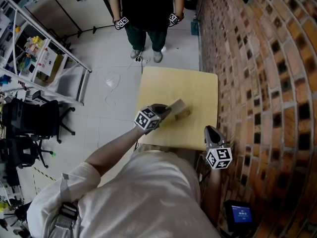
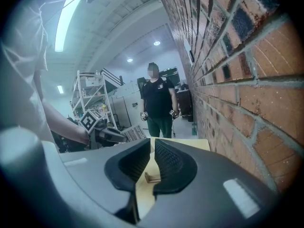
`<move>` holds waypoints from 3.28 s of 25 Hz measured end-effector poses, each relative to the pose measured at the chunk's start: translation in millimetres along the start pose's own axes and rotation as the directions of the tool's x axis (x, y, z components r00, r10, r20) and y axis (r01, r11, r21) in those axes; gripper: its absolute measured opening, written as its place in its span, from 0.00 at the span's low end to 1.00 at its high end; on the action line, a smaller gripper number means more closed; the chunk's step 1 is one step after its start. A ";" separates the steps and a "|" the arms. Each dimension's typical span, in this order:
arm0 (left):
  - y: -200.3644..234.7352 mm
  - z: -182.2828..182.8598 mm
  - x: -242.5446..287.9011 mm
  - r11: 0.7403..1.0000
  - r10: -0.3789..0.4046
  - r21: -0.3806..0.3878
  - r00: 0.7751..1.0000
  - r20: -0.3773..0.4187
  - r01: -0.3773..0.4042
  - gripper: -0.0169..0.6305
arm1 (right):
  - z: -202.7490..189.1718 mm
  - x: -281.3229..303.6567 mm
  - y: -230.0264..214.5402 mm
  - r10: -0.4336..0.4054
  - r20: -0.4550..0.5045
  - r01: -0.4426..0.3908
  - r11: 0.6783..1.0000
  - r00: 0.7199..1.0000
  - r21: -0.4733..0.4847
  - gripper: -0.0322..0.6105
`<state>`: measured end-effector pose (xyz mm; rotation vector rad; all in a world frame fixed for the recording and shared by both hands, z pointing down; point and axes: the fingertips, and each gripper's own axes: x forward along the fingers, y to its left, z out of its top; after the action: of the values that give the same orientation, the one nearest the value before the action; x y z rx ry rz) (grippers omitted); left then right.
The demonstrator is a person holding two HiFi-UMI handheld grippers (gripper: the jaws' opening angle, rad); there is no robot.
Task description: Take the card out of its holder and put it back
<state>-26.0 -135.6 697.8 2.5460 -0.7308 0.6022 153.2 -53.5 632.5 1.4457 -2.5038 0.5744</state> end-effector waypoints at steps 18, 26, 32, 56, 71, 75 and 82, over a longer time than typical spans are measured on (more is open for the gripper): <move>6.6 -37.5 39.1 0.993 -0.058 0.093 0.982 -0.181 0.075 0.08 | -10.9 -4.8 -1.4 -0.012 -0.021 0.013 1.000 1.000 0.029 0.08; 11.1 -51.5 56.3 0.986 -0.079 0.126 0.965 -0.249 0.113 0.08 | -19.8 -10.3 -4.1 -0.027 -0.027 0.028 0.998 0.999 0.050 0.08; 18.1 -56.4 68.5 0.979 -0.067 0.166 0.959 -0.276 0.116 0.08 | -26.3 -12.1 -6.4 -0.034 -0.034 0.036 0.997 0.999 0.063 0.08; 23.6 -72.4 90.1 0.973 -0.072 0.187 0.948 -0.311 0.135 0.08 | -38.6 -18.1 -9.5 -0.054 -0.061 0.058 0.995 0.997 0.080 0.08; 23.8 -77.9 90.9 0.970 -0.072 0.197 0.945 -0.319 0.140 0.08 | -37.3 -19.6 -10.6 -0.061 -0.061 0.066 0.994 0.996 0.088 0.08; 23.2 -77.8 93.7 0.973 -0.071 0.187 0.948 -0.311 0.135 0.08 | -40.7 -18.7 -11.2 -0.060 -0.063 0.066 0.994 0.996 0.091 0.08; 24.3 -81.1 96.3 0.974 -0.053 0.194 0.948 -0.315 0.119 0.08 | -41.6 -18.9 -10.8 -0.059 -0.061 0.064 0.994 0.996 0.093 0.08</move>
<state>10.9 -151.4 819.6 2.5679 -0.4625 1.0677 171.1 -25.9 666.0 1.5104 -2.4082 0.7223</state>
